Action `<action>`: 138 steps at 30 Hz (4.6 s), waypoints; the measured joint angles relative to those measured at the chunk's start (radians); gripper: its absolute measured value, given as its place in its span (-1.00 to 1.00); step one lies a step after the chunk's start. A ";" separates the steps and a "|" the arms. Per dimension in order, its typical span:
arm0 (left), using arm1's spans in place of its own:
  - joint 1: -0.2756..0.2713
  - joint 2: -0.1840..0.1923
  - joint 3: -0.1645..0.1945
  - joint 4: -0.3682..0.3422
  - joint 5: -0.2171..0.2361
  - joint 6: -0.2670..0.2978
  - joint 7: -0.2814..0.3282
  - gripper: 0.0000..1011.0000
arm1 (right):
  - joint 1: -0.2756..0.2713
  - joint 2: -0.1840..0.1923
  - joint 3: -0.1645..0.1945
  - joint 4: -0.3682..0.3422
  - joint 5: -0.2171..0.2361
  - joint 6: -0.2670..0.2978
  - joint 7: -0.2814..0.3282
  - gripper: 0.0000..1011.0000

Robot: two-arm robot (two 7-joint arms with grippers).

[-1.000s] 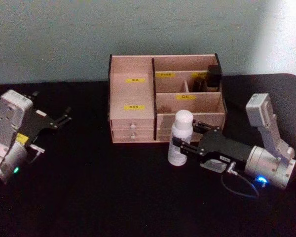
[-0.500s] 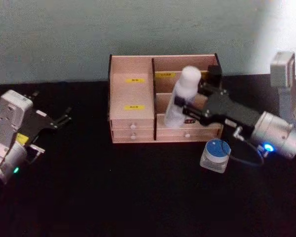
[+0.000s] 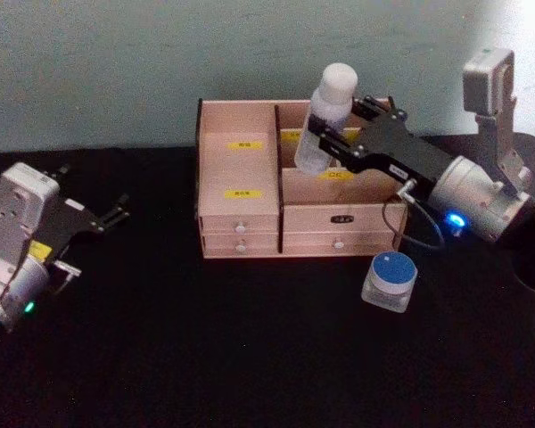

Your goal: Pick up the facial cleanser and watermelon frost from the table and place them into the tiered storage box.

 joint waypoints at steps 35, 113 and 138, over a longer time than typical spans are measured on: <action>0.000 0.000 0.000 0.000 0.000 0.000 0.000 0.98 | 0.170 -0.159 0.020 0.330 -0.149 -0.004 -0.048 0.17; 0.000 0.000 0.000 0.000 0.000 0.000 0.000 0.98 | 0.134 -0.142 0.034 0.299 -0.181 0.033 -0.018 0.98; 0.000 0.000 0.000 0.000 0.000 0.000 0.000 0.98 | -0.259 0.195 0.144 -0.213 -0.019 0.151 0.054 0.98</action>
